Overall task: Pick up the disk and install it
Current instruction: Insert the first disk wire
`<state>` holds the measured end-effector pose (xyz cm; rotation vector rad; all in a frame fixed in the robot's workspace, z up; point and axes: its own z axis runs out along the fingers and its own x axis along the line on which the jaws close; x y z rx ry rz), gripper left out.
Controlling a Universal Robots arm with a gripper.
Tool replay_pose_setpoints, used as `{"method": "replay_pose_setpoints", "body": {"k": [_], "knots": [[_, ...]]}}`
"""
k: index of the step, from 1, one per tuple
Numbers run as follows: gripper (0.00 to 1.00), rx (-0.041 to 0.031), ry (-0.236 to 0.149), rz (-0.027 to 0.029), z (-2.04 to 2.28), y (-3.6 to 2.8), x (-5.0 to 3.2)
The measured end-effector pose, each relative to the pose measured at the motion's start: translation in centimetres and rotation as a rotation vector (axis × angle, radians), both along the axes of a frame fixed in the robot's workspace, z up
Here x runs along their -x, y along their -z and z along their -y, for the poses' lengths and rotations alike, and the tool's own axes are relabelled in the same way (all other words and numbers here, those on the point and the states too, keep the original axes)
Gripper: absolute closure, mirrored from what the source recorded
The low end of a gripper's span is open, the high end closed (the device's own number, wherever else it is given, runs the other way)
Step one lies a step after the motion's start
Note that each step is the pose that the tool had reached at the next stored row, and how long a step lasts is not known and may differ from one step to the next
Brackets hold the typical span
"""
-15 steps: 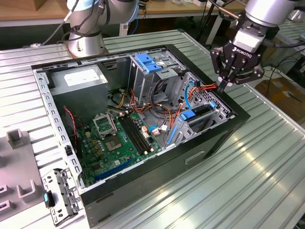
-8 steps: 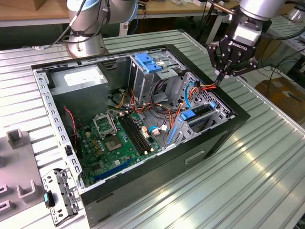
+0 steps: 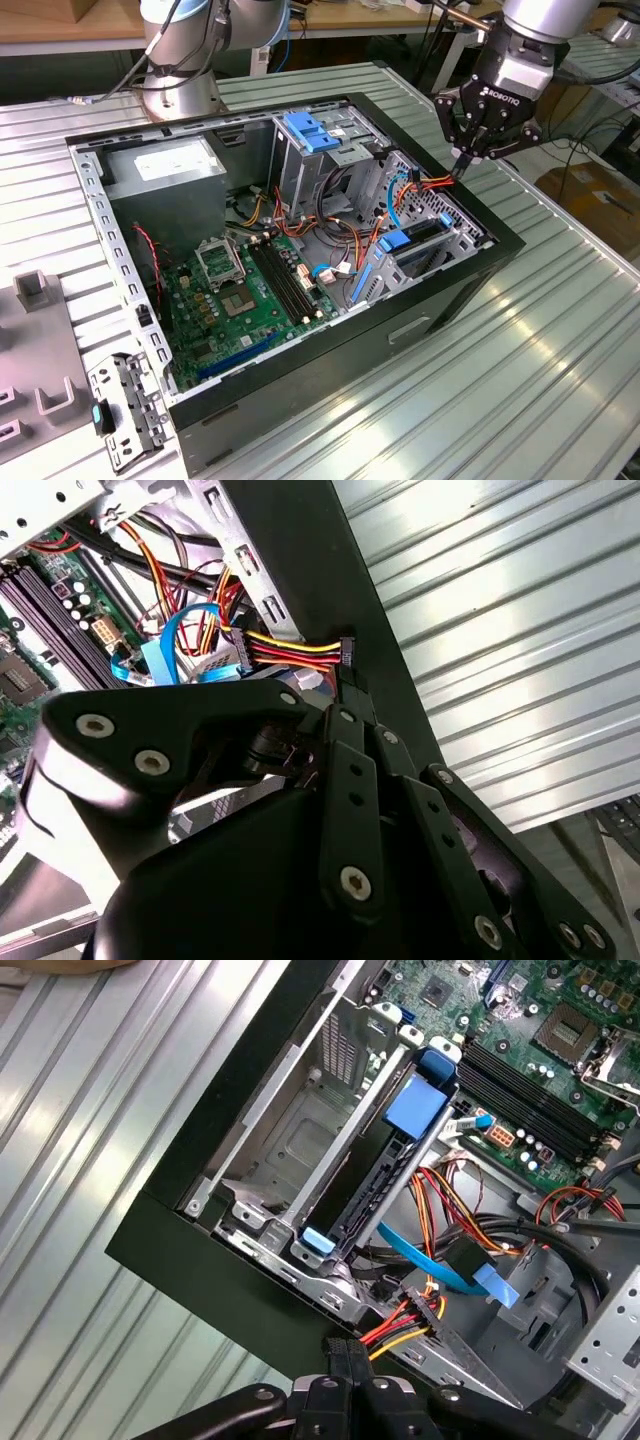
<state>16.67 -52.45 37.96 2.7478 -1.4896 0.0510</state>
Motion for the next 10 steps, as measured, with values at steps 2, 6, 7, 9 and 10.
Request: {"method": "replay_pose_setpoints", "body": {"k": [2,6,7,9,10], "knots": [[0.76,-0.0001,-0.016,0.0000,0.00,0.04,-0.13],[0.75,0.0000,-0.101,0.0000,0.00,0.13,-0.17],[0.75,0.0000,-0.119,0.0000,0.00,0.16,-0.18],[0.69,-0.0003,-0.156,0.0001,0.00,0.25,-0.18],[0.69,-0.0001,-0.180,0.0001,0.00,0.31,-0.18]]}}
